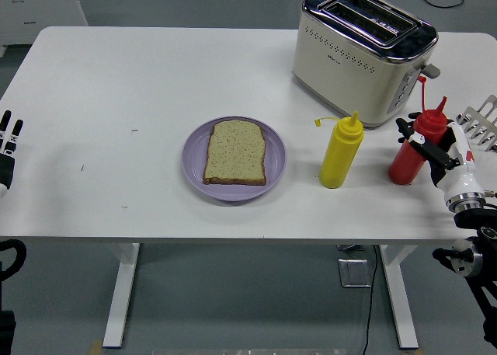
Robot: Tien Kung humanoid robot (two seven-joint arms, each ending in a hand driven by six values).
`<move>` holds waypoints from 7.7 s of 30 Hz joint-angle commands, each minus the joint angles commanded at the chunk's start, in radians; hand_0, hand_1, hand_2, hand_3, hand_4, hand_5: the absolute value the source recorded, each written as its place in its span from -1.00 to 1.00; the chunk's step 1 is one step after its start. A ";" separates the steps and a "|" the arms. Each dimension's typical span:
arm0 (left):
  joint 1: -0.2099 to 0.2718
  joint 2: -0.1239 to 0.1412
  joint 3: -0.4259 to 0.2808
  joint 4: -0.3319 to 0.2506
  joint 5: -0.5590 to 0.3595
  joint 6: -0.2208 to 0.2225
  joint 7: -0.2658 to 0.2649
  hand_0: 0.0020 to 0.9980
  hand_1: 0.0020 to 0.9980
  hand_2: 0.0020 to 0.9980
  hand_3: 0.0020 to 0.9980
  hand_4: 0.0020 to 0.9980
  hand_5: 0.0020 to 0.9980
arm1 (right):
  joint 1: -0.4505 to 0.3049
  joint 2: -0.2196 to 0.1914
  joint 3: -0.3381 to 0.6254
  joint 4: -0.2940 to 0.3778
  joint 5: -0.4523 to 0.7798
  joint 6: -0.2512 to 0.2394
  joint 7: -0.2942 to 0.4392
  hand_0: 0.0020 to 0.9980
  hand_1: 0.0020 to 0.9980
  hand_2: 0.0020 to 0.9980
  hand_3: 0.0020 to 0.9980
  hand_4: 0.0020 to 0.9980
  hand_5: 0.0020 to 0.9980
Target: Pick up the cup,pour liquid into bread,place the cup on the desk
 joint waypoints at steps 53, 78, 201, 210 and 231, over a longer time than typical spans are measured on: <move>0.002 0.000 -0.006 -0.001 -0.003 0.007 0.000 0.64 0.62 0.71 0.53 0.26 1.00 | 0.185 -0.130 0.038 0.278 -0.516 -0.178 -0.114 -1.00 -0.97 -0.67 -0.41 0.58 -0.54; 0.005 0.000 -0.015 0.000 -0.004 0.010 0.001 0.64 0.62 0.71 0.52 0.26 1.00 | 0.691 -0.085 -0.432 0.111 -1.445 0.080 -0.454 -0.98 -0.92 -0.61 -0.35 0.51 -0.53; 0.007 0.000 0.005 0.003 -0.007 0.014 -0.001 0.63 0.61 0.69 0.51 0.25 1.00 | 0.058 -0.045 -0.229 0.012 0.104 -0.260 0.194 -0.56 -0.53 -0.33 -0.22 0.33 -0.57; 0.006 0.000 0.002 0.003 -0.008 0.015 -0.002 0.62 0.61 0.69 0.50 0.24 1.00 | 0.064 -0.040 -0.223 0.000 0.123 -0.260 0.203 -0.50 -0.48 -0.28 -0.21 0.35 -0.50; 0.003 0.000 -0.002 0.003 -0.008 0.015 -0.002 0.63 0.61 0.68 0.50 0.24 1.00 | 0.076 -0.023 -0.232 -0.025 0.112 -0.259 0.202 -0.47 -0.43 -0.26 -0.20 0.38 -0.46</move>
